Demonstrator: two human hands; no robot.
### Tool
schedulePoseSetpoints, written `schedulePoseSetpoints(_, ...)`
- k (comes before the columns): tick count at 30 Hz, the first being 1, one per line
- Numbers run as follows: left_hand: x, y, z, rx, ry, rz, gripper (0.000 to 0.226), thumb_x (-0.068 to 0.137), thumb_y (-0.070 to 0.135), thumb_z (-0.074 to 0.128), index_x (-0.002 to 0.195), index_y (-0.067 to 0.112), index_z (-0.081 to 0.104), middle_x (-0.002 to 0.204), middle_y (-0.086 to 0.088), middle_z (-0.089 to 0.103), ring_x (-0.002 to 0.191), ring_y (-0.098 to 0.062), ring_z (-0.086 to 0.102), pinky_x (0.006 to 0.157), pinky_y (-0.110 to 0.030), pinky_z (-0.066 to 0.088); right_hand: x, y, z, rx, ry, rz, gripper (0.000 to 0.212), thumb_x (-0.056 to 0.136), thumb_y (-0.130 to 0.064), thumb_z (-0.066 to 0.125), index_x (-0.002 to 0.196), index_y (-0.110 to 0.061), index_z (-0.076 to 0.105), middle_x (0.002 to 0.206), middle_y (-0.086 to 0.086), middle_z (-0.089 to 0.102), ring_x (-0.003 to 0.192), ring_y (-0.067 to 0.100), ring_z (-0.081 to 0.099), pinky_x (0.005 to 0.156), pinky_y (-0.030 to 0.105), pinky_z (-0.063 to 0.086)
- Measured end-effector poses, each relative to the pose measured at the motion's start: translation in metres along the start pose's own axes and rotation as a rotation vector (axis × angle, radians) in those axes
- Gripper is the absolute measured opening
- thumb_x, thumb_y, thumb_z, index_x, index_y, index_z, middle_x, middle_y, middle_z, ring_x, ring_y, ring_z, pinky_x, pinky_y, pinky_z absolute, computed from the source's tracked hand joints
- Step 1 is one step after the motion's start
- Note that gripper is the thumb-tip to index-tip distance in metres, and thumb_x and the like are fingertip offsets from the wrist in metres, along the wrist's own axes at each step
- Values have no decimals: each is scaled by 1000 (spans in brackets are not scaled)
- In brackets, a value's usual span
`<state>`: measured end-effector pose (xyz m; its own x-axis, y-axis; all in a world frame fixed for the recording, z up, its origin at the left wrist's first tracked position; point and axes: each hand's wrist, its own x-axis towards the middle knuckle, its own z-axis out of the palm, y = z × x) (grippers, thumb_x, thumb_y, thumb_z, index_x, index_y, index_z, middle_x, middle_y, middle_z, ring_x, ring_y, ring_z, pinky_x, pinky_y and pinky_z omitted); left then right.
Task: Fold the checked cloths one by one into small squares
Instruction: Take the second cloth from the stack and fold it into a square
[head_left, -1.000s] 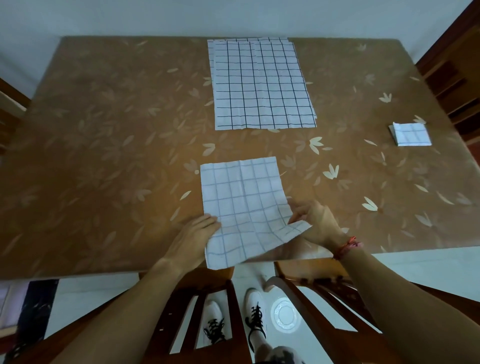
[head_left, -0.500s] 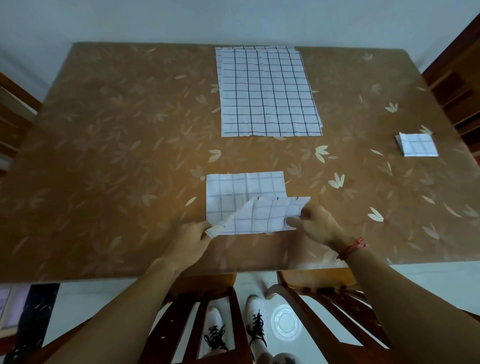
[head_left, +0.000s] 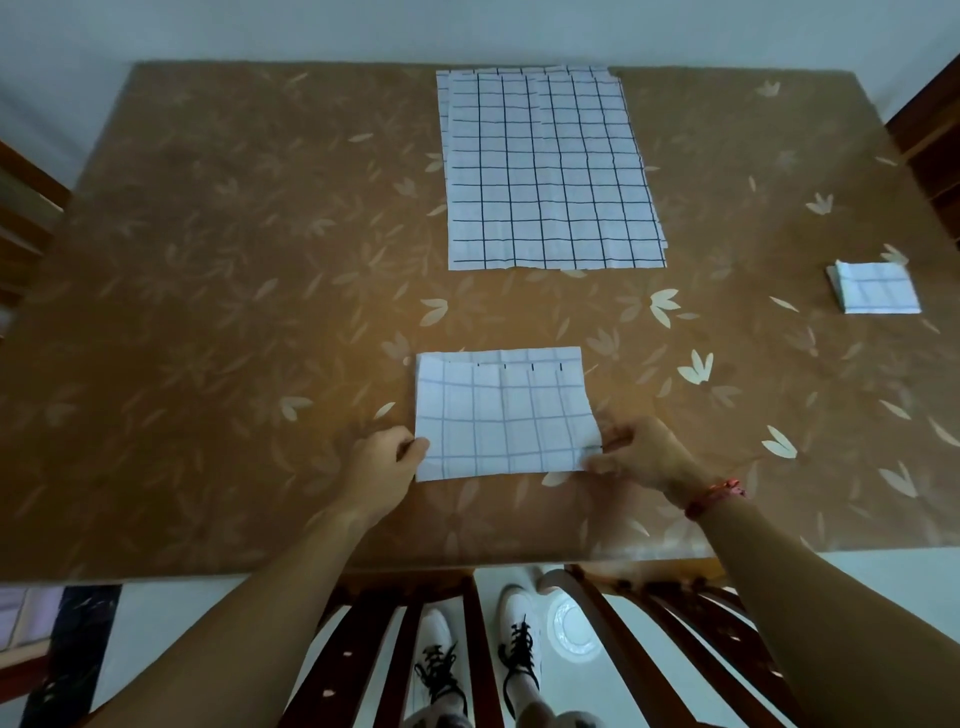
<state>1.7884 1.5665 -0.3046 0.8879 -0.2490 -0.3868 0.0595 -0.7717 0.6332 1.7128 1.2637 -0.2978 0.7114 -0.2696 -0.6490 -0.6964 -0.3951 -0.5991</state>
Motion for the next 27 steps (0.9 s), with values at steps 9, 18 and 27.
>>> schedulePoseSetpoints(9, 0, -6, 0, 2, -15, -20, 8, 87, 24, 69, 89, 19, 62, 80, 11, 65, 76, -7, 61, 58, -16, 44, 9, 0, 10, 67, 111, 57, 26, 83, -17, 75, 102, -2, 65, 80, 3, 71, 58, 16, 67, 46, 21, 52)
schedulePoseSetpoints(18, 7, -10, 6, 29, 70, -4, 9, 89, 23, 68, 88, 19, 60, 75, 9, 63, 70, -7, 59, 55, -14, 40, 19, 5, 17, 52, 161, 92, 26, 80, -18, 77, 99, -6, 63, 89, 9, 72, 57, 19, 67, 49, 26, 55)
schedulePoseSetpoints(27, 9, -15, 13, 60, 115, 39, 19, 90, 28, 65, 105, 19, 56, 76, 6, 62, 71, -9, 61, 57, -16, 46, 17, 3, 18, 53, 225, 76, 17, 79, -14, 76, 86, -13, 61, 88, 6, 71, 55, 22, 69, 50, 31, 58)
